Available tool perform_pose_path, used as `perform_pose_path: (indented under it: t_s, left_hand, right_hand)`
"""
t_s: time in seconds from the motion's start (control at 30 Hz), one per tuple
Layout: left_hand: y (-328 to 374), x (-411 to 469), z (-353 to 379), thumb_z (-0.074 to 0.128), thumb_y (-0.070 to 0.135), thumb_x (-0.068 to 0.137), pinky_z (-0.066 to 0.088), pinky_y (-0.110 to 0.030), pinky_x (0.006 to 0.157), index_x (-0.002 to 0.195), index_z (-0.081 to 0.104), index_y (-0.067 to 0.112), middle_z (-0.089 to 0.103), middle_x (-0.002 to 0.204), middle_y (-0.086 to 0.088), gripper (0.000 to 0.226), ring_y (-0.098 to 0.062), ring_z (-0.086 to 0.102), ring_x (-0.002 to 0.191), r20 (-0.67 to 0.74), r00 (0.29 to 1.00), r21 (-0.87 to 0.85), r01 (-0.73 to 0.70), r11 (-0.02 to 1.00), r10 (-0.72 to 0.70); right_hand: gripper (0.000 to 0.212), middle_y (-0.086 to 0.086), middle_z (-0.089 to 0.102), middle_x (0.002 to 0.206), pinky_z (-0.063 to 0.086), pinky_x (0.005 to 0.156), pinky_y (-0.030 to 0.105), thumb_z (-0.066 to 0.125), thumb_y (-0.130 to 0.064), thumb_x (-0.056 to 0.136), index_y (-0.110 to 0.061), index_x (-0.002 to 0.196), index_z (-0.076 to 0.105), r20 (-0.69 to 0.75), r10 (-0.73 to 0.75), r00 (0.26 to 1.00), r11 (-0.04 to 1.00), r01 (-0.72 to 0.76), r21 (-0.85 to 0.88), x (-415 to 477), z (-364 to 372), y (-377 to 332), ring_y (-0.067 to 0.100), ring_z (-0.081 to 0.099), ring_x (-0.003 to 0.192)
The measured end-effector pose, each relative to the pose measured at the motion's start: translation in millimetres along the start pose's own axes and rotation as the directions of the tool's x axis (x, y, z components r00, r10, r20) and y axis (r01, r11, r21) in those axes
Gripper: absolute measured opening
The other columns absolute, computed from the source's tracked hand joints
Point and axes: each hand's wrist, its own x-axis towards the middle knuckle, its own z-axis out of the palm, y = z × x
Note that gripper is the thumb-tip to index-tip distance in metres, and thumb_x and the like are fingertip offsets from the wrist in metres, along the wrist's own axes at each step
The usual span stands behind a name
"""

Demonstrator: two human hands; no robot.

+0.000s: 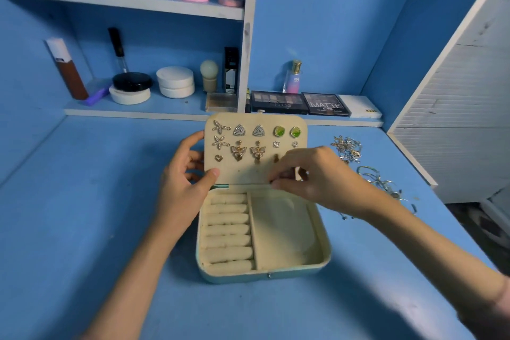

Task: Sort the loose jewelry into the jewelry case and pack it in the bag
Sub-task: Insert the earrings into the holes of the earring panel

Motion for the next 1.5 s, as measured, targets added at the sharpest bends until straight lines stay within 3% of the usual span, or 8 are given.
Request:
perform_pose_path:
  t_s: [0.2, 0.47, 0.67, 0.83, 1.07, 1.17, 1.3, 1.5]
  left_hand:
    - [1.2, 1.1, -1.5, 0.063, -0.007, 0.084, 0.046, -0.011, 0.071, 0.111, 0.05, 0.05, 0.066, 0.094, -0.003, 0.064, -0.01, 0.059, 0.081, 0.007, 1.0, -0.009, 0.001, 1.0, -0.001]
    - [-0.7, 2.0, -2.7, 0.062, -0.007, 0.084, 0.046, -0.013, 0.071, 0.109, 0.05, 0.052, 0.066, 0.091, 0.004, 0.065, -0.008, 0.059, 0.079, 0.012, 1.0, -0.016, 0.011, 1.0, -0.011]
    - [1.6, 1.6, -2.2, 0.06, -0.009, 0.084, 0.045, -0.011, 0.07, 0.109, 0.051, 0.051, 0.066, 0.089, 0.006, 0.065, -0.004, 0.058, 0.076, 0.02, 1.0, -0.03, 0.007, 1.0, -0.007]
    - [1.9, 1.3, -2.1, 0.06, -0.009, 0.085, 0.046, -0.011, 0.071, 0.11, 0.051, 0.05, 0.067, 0.092, 0.004, 0.065, -0.012, 0.06, 0.083, 0.022, 1.0, -0.027, 0.003, 1.0, -0.003]
    - [1.4, 0.9, -2.8, 0.06, -0.007, 0.085, 0.048, -0.013, 0.073, 0.112, 0.05, 0.051, 0.067, 0.094, 0.003, 0.064, -0.01, 0.059, 0.082, 0.025, 1.0, -0.023, 0.015, 1.0, -0.014]
    - [1.2, 1.2, -2.6, 0.062, -0.005, 0.085, 0.047, -0.013, 0.072, 0.111, 0.051, 0.051, 0.066, 0.093, 0.004, 0.063, -0.007, 0.059, 0.08, 0.025, 1.0, -0.033, 0.019, 0.999, -0.018]
    - [0.6, 1.3, -2.4, 0.061, -0.007, 0.085, 0.046, -0.011, 0.071, 0.111, 0.051, 0.05, 0.066, 0.091, 0.005, 0.063, -0.004, 0.058, 0.078, 0.024, 0.999, -0.045, 0.022, 0.999, -0.021]
    - [0.2, 2.0, -2.0, 0.059, -0.008, 0.085, 0.048, -0.014, 0.073, 0.111, 0.05, 0.05, 0.067, 0.092, 0.003, 0.064, -0.006, 0.058, 0.078, 0.019, 0.999, -0.029, 0.026, 0.999, -0.026]
  right_hand:
    - [0.013, -0.014, 0.057, 0.074, 0.035, 0.065, 0.01, 0.065, -0.012, 0.077, -0.016, 0.086, 0.074, -0.158, -0.05, 0.986, 0.999, 0.052, 0.007, 25.1, 47.7, -19.5, -0.005, 0.045, 0.066]
    - [0.016, -0.011, 0.067, 0.079, 0.042, 0.066, 0.02, 0.061, -0.021, 0.08, -0.022, 0.089, 0.074, -0.314, -0.065, 0.947, 0.998, 0.063, -0.017, 29.4, 72.1, -23.7, -0.003, 0.044, 0.075]
    - [0.016, -0.016, 0.063, 0.078, 0.048, 0.065, 0.029, 0.062, -0.021, 0.08, -0.022, 0.09, 0.074, -0.337, -0.056, 0.94, 0.998, 0.053, -0.018, 29.2, 74.1, -21.2, 0.0, 0.05, 0.073]
    - [0.016, -0.011, 0.066, 0.078, 0.052, 0.064, 0.033, 0.062, -0.021, 0.079, -0.022, 0.09, 0.074, -0.342, -0.055, 0.938, 0.998, 0.048, -0.029, 29.7, 73.0, -22.6, 0.006, 0.054, 0.072]
    - [0.016, -0.007, 0.068, 0.077, 0.053, 0.06, 0.038, 0.062, -0.02, 0.078, -0.019, 0.088, 0.074, -0.339, -0.058, 0.939, 0.998, 0.047, -0.042, 30.2, 72.9, -22.7, 0.013, 0.057, 0.071]
    - [0.015, -0.01, 0.066, 0.076, 0.052, 0.062, 0.034, 0.062, -0.019, 0.078, -0.021, 0.088, 0.074, -0.343, -0.07, 0.937, 0.997, 0.059, -0.043, 31.5, 73.5, -22.9, 0.007, 0.054, 0.071]
    - [0.014, -0.022, 0.05, 0.073, 0.043, 0.061, 0.024, 0.063, -0.016, 0.078, -0.019, 0.087, 0.073, -0.375, -0.092, 0.922, 0.995, 0.075, -0.06, 33.8, 73.8, -23.7, -0.005, 0.038, 0.071]
    - [0.013, -0.008, 0.065, 0.076, 0.052, 0.061, 0.032, 0.062, -0.019, 0.079, -0.019, 0.087, 0.072, -0.357, -0.074, 0.931, 0.996, 0.054, -0.064, 34.5, 74.0, -21.8, 0.003, 0.049, 0.07]
